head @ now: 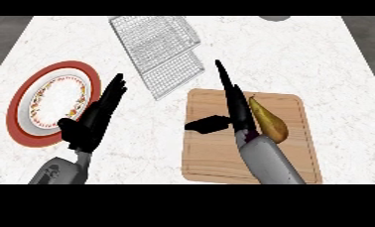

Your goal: Pick the eggplant from the cutting board and place it in the tiered basket

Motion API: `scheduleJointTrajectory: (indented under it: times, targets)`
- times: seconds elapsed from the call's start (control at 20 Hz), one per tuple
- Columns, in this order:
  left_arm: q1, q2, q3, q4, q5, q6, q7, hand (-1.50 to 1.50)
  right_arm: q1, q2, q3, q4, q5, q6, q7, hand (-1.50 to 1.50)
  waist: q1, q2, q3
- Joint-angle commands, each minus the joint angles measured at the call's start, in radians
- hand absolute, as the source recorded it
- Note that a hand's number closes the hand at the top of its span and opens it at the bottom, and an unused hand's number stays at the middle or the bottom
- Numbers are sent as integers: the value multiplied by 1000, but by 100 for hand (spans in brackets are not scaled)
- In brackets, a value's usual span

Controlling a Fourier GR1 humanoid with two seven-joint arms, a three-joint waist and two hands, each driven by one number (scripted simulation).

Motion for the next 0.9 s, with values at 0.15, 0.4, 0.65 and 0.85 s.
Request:
scheduleJointTrajectory:
  times: [0.15,0.4,0.65,0.85]
  targets:
    - [26,2,31,74,-8,-54,-75,0,-142,-87,115,-142,201,44,270,-150,-27,-15,-2]
    - [-4,-11,22,58,-15,-18,-13,0,-288,-233,234,-93,351,283,557,-150,-32,-26,-8]
    - [11,-1,25,53,-7,-35,-18,0,-366,-297,358,-152,341,635,775,-150,-38,-35,-9]
    - [9,-18,26,33,-8,-17,0,0,-442,-246,347,-238,221,884,994,-150,-32,-27,-4]
